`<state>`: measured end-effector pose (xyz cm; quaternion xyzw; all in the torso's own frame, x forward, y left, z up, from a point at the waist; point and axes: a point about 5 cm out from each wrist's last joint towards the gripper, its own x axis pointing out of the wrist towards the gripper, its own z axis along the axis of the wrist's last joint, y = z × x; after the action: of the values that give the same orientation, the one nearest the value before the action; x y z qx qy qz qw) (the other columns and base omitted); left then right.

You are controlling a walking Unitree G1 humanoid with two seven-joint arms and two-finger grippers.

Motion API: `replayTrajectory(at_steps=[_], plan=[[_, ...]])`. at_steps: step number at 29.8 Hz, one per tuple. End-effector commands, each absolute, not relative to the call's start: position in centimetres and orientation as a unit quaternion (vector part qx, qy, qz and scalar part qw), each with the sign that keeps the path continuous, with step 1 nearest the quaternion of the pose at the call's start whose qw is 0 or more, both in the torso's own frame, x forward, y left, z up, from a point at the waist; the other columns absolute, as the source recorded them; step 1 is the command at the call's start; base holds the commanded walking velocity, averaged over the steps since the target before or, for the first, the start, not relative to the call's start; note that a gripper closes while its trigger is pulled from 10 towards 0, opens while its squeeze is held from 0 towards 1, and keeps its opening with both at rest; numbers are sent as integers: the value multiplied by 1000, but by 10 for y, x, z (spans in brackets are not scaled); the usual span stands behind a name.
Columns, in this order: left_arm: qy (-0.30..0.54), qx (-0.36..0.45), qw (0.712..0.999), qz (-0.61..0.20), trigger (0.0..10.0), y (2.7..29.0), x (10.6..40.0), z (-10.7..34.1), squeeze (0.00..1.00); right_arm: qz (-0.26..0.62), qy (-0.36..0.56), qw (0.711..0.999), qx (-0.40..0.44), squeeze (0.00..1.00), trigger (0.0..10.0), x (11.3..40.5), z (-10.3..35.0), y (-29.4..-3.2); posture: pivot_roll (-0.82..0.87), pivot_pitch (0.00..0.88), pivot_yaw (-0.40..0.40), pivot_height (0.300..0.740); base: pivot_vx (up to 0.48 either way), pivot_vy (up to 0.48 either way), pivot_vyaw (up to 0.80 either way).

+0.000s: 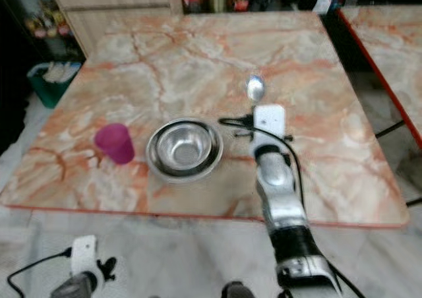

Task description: Setting the table

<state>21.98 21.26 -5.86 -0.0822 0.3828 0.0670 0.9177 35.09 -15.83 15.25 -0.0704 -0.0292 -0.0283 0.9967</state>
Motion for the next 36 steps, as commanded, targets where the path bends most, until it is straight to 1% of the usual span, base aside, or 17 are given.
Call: replayTrajectory(at_steps=[1, 6, 11, 17, 28, 36], plan=[[398, -74, 911, 81, 10000, 224, 209, -63, 0, -13, -19, 998, -62, 0, 10000, 346, 149, -147, -22, 165, 39, 740, 0, 0, 0], [399, -75, 910, 80, 10000, 224, 209, -63, 0, -28, 23, 998, -43, 0, 10000, 338, 136, -150, -19, 167, 41, 740, 0, 0, 0], [400, -76, 910, 78, 10000, 223, 209, -63, 0, -29, 55, 997, -53, 0, 10000, 329, 131, -153, -22, 168, 41, 740, 0, 0, 0], [401, -76, 910, 76, 10000, 223, 209, -63, 0, -26, 59, 997, -51, 0, 10000, 326, 131, -153, -26, 169, 41, 740, 0, 0, 0], [401, -77, 909, 77, 10000, 223, 209, -63, 0, -25, 94, 994, -54, 0, 10000, 322, 116, -156, -20, 169, 38, 740, 0, 0, 0], [402, -76, 909, 78, 10000, 223, 208, -63, 0, -3, 93, 994, -53, 0, 10000, 323, 111, -151, -16, 168, 35, 740, 0, 0, 0]])
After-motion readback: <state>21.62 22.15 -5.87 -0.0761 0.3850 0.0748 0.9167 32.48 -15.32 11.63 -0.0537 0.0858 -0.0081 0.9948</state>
